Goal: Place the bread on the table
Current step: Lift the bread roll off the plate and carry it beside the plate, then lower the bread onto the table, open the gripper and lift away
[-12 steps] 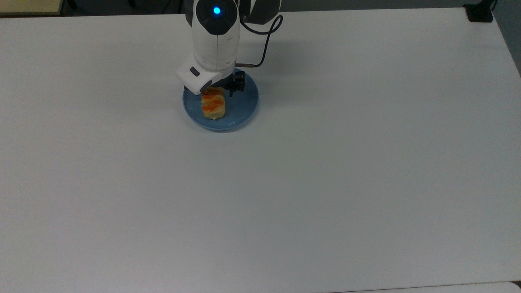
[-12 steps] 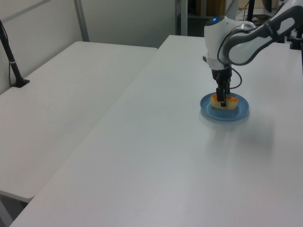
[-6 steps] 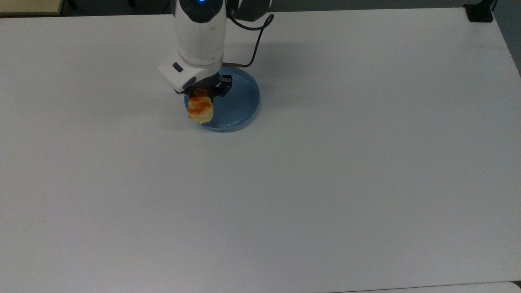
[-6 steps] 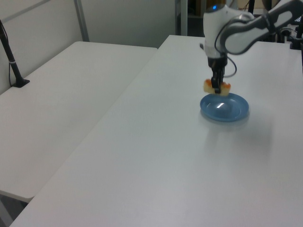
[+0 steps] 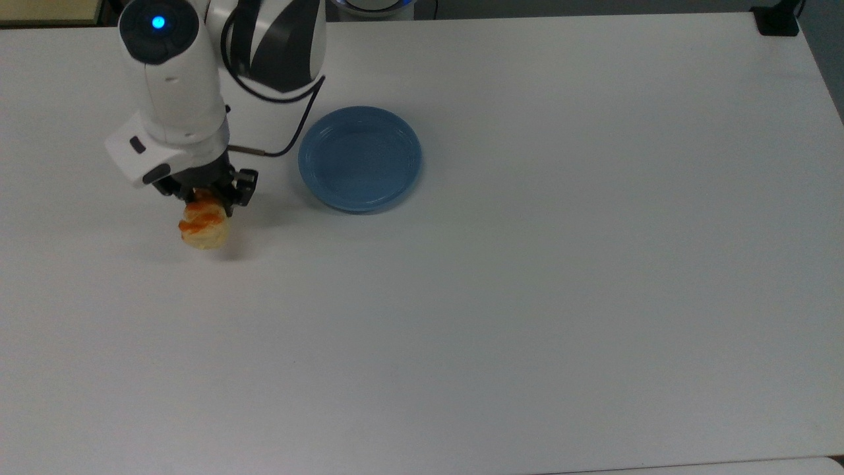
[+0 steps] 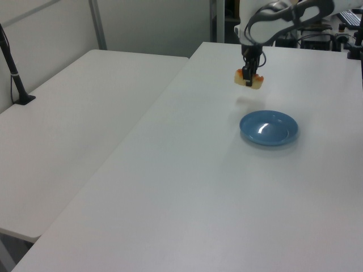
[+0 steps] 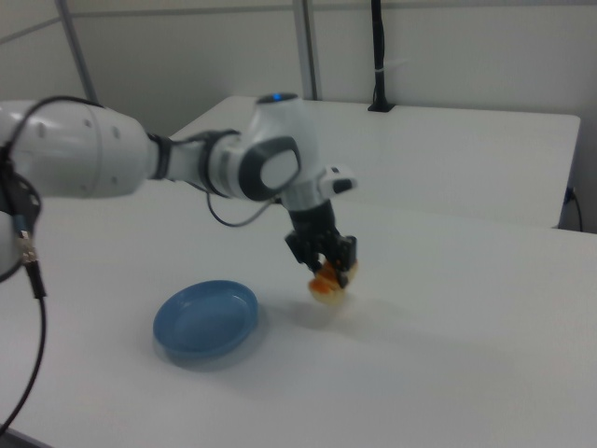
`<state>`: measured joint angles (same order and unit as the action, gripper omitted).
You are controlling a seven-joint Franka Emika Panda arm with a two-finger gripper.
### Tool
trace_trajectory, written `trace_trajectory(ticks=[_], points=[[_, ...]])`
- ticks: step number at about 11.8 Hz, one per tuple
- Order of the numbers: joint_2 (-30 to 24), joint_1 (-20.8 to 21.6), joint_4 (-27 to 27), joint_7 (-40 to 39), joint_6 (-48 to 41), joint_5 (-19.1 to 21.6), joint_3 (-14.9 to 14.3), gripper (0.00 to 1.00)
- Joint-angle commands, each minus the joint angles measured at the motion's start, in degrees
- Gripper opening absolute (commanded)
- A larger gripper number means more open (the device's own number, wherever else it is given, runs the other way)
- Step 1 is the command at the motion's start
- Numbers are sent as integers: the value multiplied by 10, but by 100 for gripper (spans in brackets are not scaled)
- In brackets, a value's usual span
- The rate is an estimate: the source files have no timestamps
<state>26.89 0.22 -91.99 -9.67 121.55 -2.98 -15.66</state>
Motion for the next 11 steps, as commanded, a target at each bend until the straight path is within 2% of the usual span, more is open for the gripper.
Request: trace_trajectory(ticks=[1, 2, 3, 4, 6, 8, 10, 11], points=[[108, -4, 79, 16, 58, 12, -3, 56], [114, -3, 82, 18, 59, 11, -4, 60], [113, -1, 81, 18, 58, 12, -4, 83], [109, 0, 79, 18, 58, 11, -3, 100], [71, 0, 74, 18, 49, 14, -4, 100], [-17, 6, 34, 21, -1, 14, -1, 100], [-95, 26, 23, 67, -115, 15, 19, 100], [-129, 30, 20, 98, -160, 15, 43, 100]])
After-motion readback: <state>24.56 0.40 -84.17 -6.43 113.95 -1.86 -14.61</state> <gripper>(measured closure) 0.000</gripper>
